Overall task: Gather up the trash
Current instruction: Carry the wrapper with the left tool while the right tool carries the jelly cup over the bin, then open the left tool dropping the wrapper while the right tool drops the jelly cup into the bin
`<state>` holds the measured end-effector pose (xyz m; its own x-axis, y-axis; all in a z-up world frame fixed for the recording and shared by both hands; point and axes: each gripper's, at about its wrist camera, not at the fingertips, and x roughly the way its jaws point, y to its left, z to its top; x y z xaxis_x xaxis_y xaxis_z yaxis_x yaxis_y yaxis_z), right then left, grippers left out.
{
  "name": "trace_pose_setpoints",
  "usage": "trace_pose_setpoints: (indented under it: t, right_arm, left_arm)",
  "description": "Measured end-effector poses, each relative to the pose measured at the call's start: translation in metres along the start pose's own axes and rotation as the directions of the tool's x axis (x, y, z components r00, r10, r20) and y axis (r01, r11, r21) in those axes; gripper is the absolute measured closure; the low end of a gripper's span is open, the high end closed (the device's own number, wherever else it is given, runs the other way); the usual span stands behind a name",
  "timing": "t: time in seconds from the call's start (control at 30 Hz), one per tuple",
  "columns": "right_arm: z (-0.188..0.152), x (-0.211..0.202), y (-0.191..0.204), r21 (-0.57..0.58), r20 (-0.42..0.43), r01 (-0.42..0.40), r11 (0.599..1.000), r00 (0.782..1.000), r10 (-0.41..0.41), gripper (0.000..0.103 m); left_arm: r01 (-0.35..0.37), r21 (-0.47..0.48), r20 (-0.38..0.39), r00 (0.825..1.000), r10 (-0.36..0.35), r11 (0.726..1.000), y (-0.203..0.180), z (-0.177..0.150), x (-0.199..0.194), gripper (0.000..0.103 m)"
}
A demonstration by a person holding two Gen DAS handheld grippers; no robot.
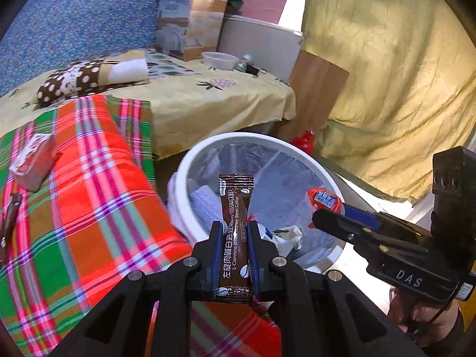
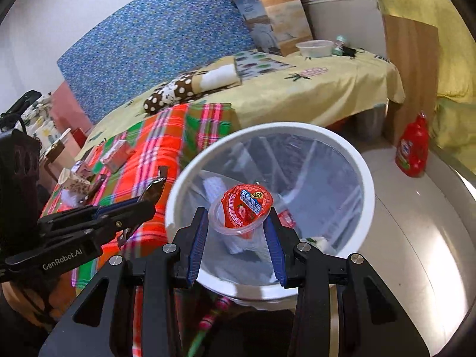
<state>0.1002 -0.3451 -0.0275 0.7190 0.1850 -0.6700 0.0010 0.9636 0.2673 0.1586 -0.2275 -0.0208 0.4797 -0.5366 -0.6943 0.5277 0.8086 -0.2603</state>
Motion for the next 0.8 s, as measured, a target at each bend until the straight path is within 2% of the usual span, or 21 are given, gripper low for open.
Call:
trace_pose_setpoints:
  t: [0.47, 0.8]
  right_arm:
    - [-0.002, 0.008, -0.025, 0.021, -0.052, 0.08, 0.997, 0.996, -0.078, 0.062]
    - [0.0, 0.003, -0.026, 0.016, -0.029, 0.103, 0.995, 0.994, -0.103, 0.06]
  left_arm:
    - [0.042, -0.002, -0.06, 0.997, -0.042, 0.999, -0.013, 0.015, 0.042, 0.086]
    - [0.044, 0.0, -0.051, 0.998, -0.044, 0.999, -0.011, 0.015, 0.042, 0.081]
